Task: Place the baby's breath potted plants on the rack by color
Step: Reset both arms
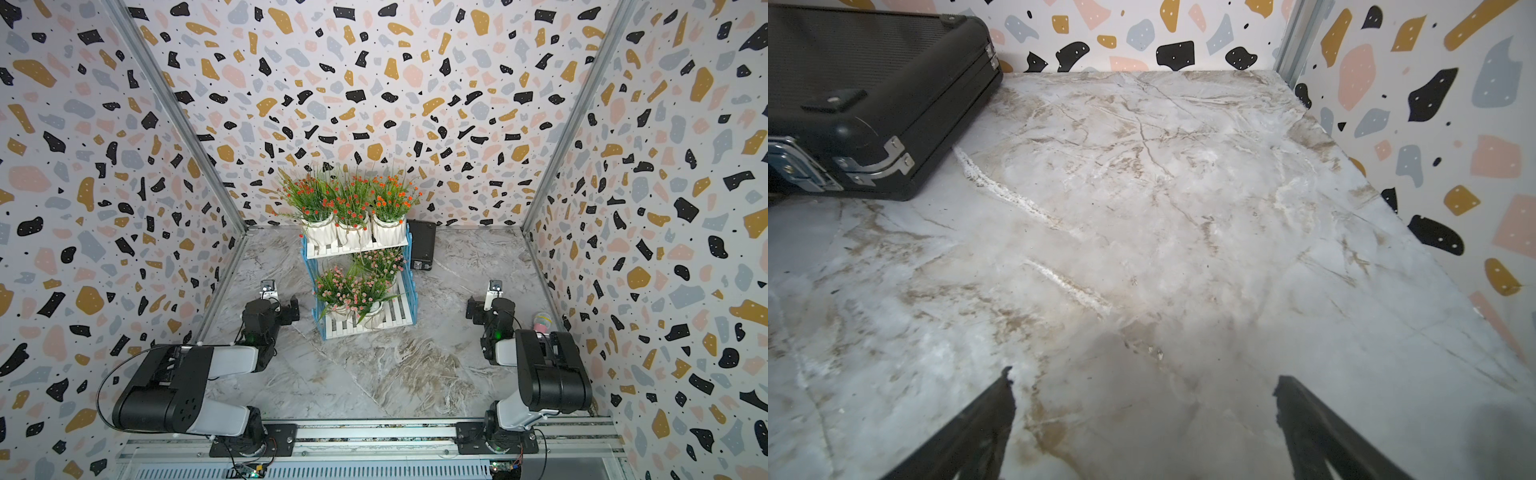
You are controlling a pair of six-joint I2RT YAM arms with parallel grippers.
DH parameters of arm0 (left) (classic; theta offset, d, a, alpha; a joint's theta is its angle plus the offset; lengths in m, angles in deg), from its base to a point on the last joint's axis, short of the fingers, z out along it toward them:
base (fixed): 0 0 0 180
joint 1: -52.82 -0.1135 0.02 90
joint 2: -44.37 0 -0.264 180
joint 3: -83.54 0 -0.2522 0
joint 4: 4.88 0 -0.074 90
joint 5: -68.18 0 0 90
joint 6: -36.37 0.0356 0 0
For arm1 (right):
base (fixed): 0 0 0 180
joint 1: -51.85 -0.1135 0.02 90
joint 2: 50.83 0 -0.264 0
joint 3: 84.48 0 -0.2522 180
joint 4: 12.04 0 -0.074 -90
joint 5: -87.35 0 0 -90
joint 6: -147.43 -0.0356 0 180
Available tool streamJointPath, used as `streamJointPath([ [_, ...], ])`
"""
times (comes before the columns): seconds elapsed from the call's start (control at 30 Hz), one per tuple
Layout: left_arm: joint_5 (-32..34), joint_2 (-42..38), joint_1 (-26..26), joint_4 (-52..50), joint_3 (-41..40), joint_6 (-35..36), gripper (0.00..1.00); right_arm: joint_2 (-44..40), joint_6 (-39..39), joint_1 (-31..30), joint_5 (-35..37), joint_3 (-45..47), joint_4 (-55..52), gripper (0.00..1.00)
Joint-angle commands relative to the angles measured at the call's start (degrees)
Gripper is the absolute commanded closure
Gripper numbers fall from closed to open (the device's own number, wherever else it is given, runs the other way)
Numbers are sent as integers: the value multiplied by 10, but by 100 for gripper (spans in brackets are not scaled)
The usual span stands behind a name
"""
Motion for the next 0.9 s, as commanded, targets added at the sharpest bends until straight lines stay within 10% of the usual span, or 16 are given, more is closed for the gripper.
streamJointPath([
  [0.0,5,2,-2,28,5,3,1,-10,-6,-3,6,-10,0,0],
  [0.87,19,-1,2,46,-5,5,1,-10,-3,-8,13,-13,-4,0],
])
